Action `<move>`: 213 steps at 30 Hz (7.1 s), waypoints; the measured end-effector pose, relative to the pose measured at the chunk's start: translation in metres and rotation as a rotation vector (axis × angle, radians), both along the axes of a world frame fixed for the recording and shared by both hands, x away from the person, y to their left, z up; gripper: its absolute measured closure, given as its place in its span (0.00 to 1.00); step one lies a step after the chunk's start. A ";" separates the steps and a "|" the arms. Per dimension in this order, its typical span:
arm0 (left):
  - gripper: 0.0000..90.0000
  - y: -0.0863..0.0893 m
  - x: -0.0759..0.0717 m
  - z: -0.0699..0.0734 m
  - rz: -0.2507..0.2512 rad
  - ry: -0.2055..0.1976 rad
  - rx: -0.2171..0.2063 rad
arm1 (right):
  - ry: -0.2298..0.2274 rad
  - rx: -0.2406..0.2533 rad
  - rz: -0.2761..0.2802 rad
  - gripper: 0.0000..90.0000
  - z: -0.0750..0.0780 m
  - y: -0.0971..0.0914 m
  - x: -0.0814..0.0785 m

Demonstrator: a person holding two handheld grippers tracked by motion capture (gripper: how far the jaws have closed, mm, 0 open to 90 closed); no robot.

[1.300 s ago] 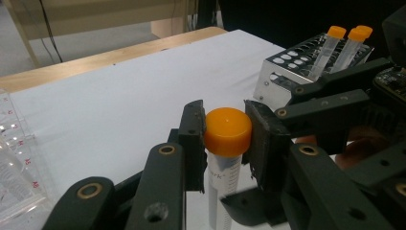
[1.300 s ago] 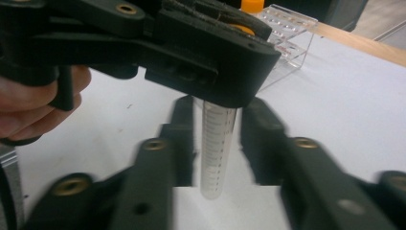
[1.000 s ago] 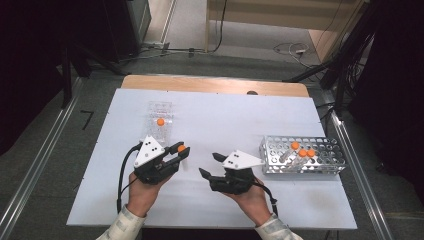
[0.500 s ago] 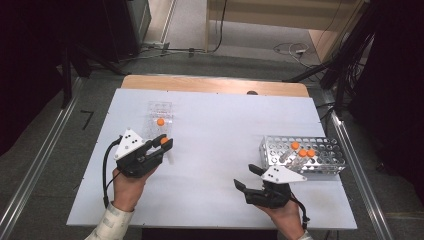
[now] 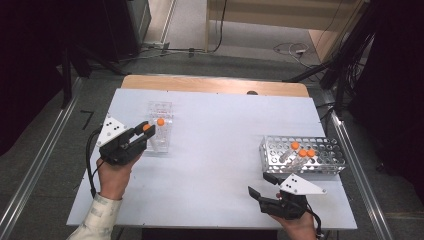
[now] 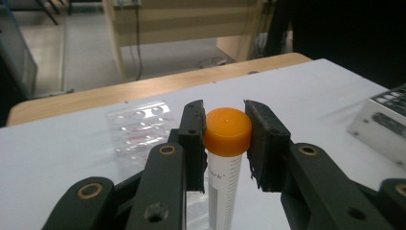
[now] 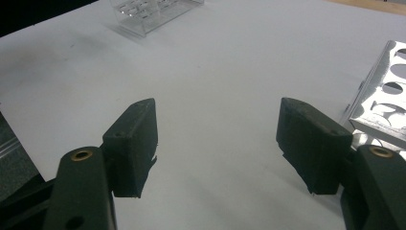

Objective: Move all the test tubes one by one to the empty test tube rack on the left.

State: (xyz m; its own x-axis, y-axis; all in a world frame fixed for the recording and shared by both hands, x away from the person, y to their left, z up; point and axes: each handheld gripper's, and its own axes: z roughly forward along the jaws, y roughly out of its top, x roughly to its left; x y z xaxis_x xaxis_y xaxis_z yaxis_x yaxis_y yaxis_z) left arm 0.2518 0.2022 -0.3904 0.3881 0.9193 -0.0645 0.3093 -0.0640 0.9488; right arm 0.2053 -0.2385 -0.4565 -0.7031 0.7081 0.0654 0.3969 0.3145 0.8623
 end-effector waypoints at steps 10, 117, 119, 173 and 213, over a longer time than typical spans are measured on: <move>0.78 0.005 0.027 0.010 0.056 -0.016 0.000 | -0.004 0.003 -0.002 0.32 0.001 0.000 -0.002; 0.24 -0.025 -0.008 -0.022 -0.018 0.017 -0.043 | -0.093 0.017 -0.477 0.63 0.002 -0.113 0.029; 0.24 -0.026 -0.009 -0.021 -0.016 0.012 -0.040 | -0.088 0.011 -0.473 0.65 0.001 -0.112 0.033; 0.21 -0.028 -0.011 -0.023 -0.038 0.040 -0.025 | -0.184 0.067 -0.423 0.81 0.043 -0.115 0.015; 0.20 -0.075 -0.016 -0.028 -0.198 0.058 0.026 | -0.100 -0.032 0.099 0.81 0.016 0.090 0.043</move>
State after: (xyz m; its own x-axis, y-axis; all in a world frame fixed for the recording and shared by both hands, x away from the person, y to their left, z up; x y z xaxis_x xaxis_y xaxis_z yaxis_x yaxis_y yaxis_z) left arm 0.2355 0.1274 -0.4179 0.5576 0.8272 -0.0687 0.3422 -0.1536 0.9270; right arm 0.2484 -0.1482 -0.4403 -0.7715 0.6355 -0.0295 0.2754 0.3754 0.8850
